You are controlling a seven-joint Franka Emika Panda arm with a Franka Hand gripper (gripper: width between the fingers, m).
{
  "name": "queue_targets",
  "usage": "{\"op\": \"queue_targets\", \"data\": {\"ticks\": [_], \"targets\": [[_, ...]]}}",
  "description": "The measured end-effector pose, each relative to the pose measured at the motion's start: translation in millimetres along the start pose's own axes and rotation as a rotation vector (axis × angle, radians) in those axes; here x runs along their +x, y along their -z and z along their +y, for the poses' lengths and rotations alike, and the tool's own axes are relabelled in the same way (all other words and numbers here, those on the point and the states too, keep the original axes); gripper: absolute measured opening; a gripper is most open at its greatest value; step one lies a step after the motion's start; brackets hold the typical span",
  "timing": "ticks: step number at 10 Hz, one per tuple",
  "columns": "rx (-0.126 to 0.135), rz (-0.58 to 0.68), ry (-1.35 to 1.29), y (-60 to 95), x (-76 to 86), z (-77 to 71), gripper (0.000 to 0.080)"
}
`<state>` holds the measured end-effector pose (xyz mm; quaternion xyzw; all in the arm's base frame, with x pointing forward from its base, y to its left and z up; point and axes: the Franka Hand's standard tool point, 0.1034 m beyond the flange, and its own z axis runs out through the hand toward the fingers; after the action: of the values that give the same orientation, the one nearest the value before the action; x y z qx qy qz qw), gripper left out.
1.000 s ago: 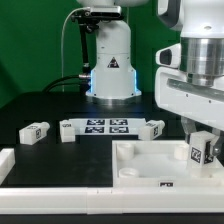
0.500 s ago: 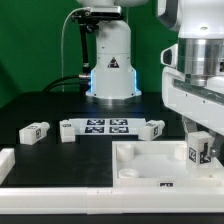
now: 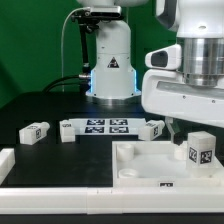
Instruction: Assemble one leg
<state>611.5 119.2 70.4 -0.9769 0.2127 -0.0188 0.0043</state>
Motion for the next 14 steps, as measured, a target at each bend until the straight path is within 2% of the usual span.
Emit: {"op": "queue_targets", "data": {"ticks": [5, 7, 8, 10, 11, 13, 14], "targets": [[-0.006, 0.003, 0.51, 3.0, -1.6, -2.5, 0.0649], [-0.016, 0.01, 0.644, 2.9, 0.3, -0.7, 0.0649], [-0.016, 0.009, 0.621, 2.4, 0.0, -0.6, 0.0649], [-0.016, 0.008, 0.62, 2.0, 0.1, -0.2, 0.0361], [-0.016, 0.008, 0.595, 1.6, -0.1, -0.2, 0.029], [-0.017, 0.008, 0.568, 1.5, 0.0, 0.0, 0.029], [-0.014, 0.008, 0.457, 1.5, -0.2, -0.3, 0.029]]}}
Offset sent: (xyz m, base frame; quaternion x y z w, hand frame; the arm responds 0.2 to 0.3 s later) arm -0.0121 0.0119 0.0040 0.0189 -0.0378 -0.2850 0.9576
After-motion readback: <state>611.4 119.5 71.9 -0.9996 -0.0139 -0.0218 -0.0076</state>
